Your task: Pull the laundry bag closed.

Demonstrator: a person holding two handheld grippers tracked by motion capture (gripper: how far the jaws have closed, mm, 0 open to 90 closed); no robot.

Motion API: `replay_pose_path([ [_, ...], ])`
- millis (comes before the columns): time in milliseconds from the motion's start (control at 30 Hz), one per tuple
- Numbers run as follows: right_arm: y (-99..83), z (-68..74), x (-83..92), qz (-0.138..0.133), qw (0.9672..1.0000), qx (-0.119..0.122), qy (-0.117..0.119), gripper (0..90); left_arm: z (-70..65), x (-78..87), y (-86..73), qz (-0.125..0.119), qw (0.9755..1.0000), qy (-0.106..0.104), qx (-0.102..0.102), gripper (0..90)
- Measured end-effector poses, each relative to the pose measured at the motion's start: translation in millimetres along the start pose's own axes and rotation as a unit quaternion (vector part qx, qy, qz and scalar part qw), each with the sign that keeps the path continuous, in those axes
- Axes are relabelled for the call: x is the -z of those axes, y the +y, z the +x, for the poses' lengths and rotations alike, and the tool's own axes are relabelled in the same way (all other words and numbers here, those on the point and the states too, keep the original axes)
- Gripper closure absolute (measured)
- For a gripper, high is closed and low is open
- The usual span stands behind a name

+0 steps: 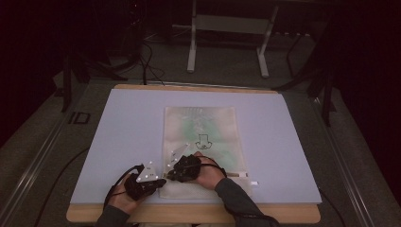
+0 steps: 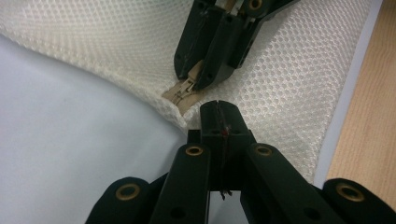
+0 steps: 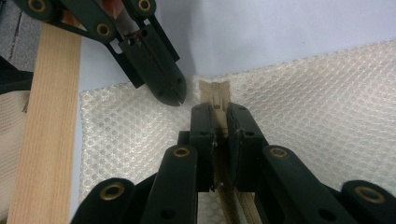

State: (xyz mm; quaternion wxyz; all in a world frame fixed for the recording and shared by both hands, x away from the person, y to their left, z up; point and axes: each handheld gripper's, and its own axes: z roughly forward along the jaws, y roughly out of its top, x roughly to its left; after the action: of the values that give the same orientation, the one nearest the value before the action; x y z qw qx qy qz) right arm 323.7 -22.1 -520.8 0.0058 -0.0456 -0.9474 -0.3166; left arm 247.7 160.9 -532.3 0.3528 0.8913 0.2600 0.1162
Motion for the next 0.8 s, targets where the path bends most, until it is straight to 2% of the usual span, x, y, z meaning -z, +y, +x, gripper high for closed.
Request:
replay_pose_path([
  [133, 0.5, -0.2, -1.0, -0.001, 1.0000, 0.001, 0.000, 82.1, 3.8, -0.1, -1.3, -0.010, 0.9998, -0.008, 0.015, 89.4],
  [333, -0.7, -0.3, -0.8, -0.003, 1.0000, 0.003, -0.001, 82.1, 9.3, 3.6, -4.2, -0.020, 0.9993, 0.006, 0.031, 89.4],
  [567, -1.0, -0.2, -1.2, -0.006, 1.0000, 0.000, -0.001, 82.0, 10.4, 2.1, -4.9, -0.025, 0.9991, 0.004, 0.034, 89.3],
  [633, -1.3, -0.2, -1.4, -0.008, 1.0000, 0.000, -0.001, 82.1, 9.4, 0.3, -4.4, -0.021, 0.9992, 0.014, 0.030, 89.3],
  [800, 0.5, 1.8, -1.9, -0.004, 0.9999, 0.011, -0.007, 82.1, 6.1, -0.5, -1.7, -0.008, 0.9988, 0.029, 0.038, 89.9],
])
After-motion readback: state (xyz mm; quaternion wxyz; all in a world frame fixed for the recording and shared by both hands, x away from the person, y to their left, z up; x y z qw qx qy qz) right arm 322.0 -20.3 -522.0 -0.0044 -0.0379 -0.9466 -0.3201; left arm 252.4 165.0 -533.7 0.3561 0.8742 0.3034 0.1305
